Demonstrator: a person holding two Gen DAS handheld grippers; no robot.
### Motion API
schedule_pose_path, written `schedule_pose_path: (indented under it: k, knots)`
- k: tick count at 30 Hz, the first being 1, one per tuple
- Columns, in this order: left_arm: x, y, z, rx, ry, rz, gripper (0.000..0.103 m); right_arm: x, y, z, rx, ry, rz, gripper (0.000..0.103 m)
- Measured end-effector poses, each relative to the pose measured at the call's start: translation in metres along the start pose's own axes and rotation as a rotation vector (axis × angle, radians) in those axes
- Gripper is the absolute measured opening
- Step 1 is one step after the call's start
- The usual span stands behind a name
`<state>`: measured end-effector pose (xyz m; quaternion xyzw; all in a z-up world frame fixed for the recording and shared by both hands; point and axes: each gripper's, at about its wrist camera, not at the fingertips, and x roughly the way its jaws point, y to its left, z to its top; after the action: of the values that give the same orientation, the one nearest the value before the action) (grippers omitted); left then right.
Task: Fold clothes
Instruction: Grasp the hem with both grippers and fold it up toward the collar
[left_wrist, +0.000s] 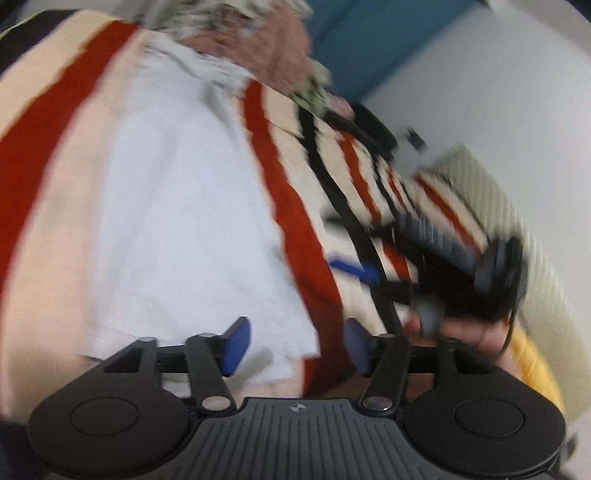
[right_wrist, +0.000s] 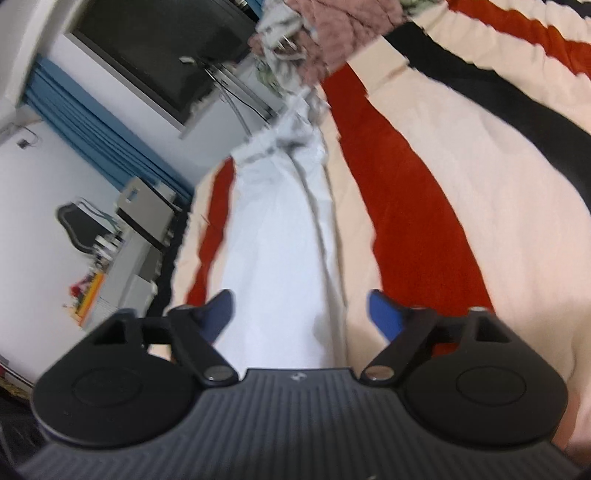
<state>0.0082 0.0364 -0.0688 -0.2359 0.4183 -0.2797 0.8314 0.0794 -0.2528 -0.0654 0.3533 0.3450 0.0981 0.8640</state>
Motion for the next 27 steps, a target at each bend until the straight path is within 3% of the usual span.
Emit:
schedule_pose_path:
  k: [2,5,9,12,13,14,23,27]
  knots:
    - [-0.010,0.031,0.013,-0.119,-0.053,0.040,0.077,0.005,-0.003,-0.004,0.027,0.037,0.002,0.073]
    - [-0.008,0.079,0.022,-0.359,-0.063,0.044,0.074,0.013,-0.007,-0.010,0.069,0.090,0.008,0.073]
    - [0.013,0.121,0.031,-0.541,-0.009,0.105,0.049,0.016,-0.011,-0.019,0.110,0.126,-0.026,0.070]
    - [0.018,0.124,0.032,-0.545,0.000,0.125,0.029,0.013,-0.015,-0.024,0.144,0.127,-0.035,0.069]
    - [0.019,0.124,0.033,-0.544,0.002,0.131,0.025,0.012,-0.015,-0.026,0.152,0.129,-0.041,0.063]
    - [0.021,0.123,0.033,-0.534,0.008,0.137,0.024,0.012,-0.016,-0.028,0.159,0.133,-0.050,0.057]
    - [0.021,0.089,-0.005,-0.373,0.099,0.182,0.024,0.013,-0.020,-0.048,0.217,0.200,-0.084,0.056]
    - [0.016,0.069,-0.026,-0.292,0.181,0.141,0.009,0.012,-0.016,-0.051,0.200,0.206,-0.094,0.056]
